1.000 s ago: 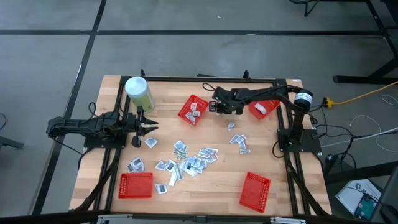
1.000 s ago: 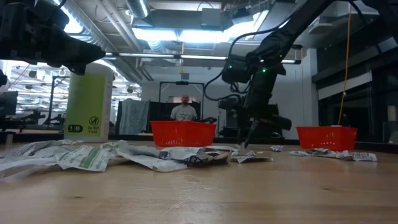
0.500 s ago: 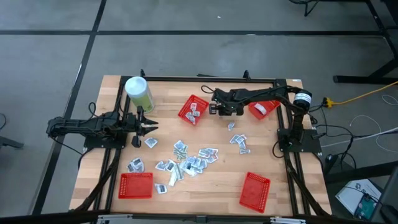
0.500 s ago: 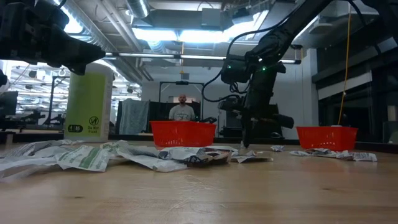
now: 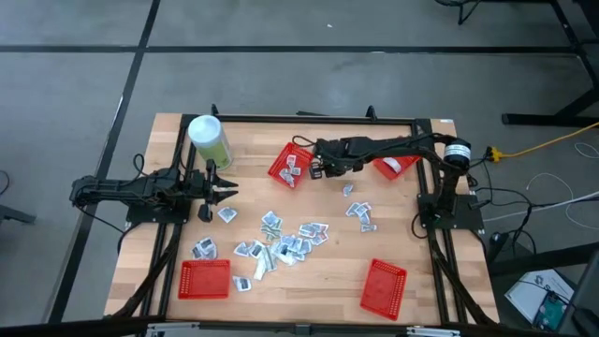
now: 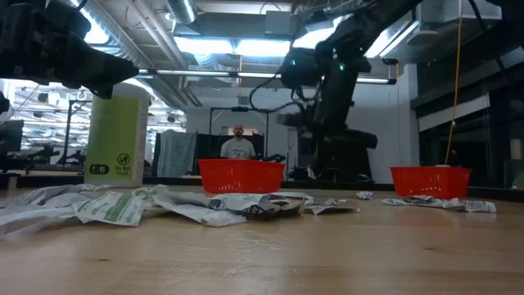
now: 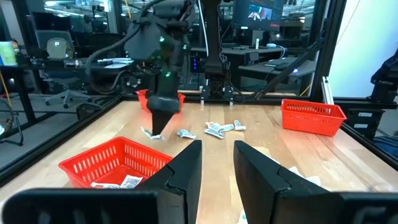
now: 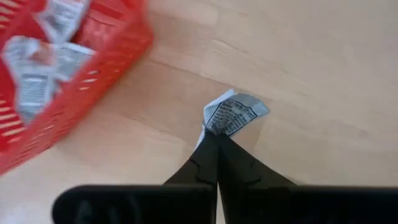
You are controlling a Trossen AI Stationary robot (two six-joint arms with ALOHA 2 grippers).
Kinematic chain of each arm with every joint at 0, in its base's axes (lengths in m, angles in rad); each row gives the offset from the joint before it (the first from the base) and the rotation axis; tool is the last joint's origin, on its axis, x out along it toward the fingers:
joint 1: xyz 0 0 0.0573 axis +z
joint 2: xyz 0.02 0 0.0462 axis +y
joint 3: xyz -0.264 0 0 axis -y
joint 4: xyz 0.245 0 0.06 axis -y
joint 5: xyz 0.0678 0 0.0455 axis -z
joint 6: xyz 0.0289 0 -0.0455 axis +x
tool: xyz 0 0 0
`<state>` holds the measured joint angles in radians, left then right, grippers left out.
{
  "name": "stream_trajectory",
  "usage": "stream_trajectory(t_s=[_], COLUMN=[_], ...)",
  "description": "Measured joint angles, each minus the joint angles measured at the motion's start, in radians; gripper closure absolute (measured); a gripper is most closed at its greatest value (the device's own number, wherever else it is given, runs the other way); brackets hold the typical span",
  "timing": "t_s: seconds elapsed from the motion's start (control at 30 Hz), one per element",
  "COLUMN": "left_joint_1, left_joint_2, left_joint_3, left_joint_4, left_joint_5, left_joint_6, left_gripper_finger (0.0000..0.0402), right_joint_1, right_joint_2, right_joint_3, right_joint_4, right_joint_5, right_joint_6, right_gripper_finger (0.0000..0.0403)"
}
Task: Pick & Place First Aid Supplies
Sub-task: Put the orange ointment pack into the red container
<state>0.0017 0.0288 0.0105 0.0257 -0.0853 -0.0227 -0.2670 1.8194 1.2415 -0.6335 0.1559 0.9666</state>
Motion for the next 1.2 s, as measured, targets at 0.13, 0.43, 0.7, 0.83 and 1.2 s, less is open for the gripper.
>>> stream_trajectory(t_s=[0.13, 0.43, 0.7, 0.83, 1.2], left_joint_1=[0.000, 0.000, 0.000, 0.000, 0.000], left_joint_2=[0.000, 0.000, 0.000, 0.000, 0.000], left_joint_3=[0.000, 0.000, 0.000, 0.000, 0.000], left_joint_4=[0.000, 0.000, 0.000, 0.000, 0.000], left_joint_5=[0.000, 0.000, 0.000, 0.000, 0.000], left_joint_6=[0.000, 0.000, 0.000, 0.000, 0.000], left_gripper_finger=[0.0313, 0.0313, 0.0313, 0.0313, 0.0313], right_joint_1=[0.039, 0.115, 0.134, 0.134, 0.120], right_joint_2=[-0.002, -0.002, -0.002, -0.002, 0.031], right_joint_3=[0.049, 0.152, 0.169, 0.159, 0.142], right_joint_4=[0.000, 0.039, 0.196, 0.293, 0.364], right_joint_5=[0.086, 0.239, 0.238, 0.181, 0.137], right_joint_6=[-0.042, -0.201, -0.484, -0.657, -0.774], right_gripper_finger=[0.0402, 0.0402, 0.0402, 0.0402, 0.0402])
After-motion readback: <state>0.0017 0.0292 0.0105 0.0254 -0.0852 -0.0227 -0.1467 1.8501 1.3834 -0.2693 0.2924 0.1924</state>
